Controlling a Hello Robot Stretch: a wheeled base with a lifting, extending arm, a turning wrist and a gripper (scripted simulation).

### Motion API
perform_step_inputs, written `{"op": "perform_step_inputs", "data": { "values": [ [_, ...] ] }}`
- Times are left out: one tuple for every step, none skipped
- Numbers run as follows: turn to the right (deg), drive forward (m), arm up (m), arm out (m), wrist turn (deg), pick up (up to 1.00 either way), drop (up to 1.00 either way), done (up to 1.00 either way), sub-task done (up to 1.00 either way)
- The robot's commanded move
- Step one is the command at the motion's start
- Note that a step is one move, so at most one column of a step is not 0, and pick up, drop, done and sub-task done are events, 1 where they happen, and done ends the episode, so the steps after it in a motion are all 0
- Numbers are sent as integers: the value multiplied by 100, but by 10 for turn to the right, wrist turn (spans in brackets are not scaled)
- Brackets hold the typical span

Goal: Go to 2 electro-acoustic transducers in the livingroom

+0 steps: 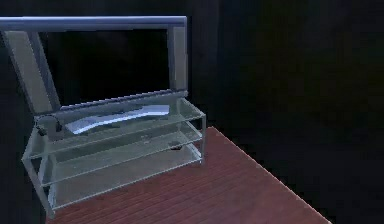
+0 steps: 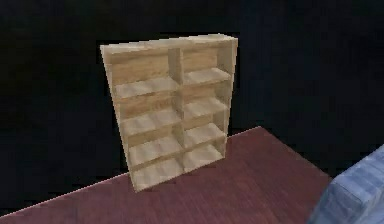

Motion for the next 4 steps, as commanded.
{"op": "perform_step_inputs", "data": {
  "values": [
    [-270, 0, 0, 0, 0, 0, 0, 0, 0],
    [0, 85, 0, 0, 0, 0, 0, 0, 0],
    [-180, 0, 0, 0, 0, 0, 0, 0, 0],
    [0, 0, 0, 0, 0, 0, 0, 100, 0]
  ]
}}
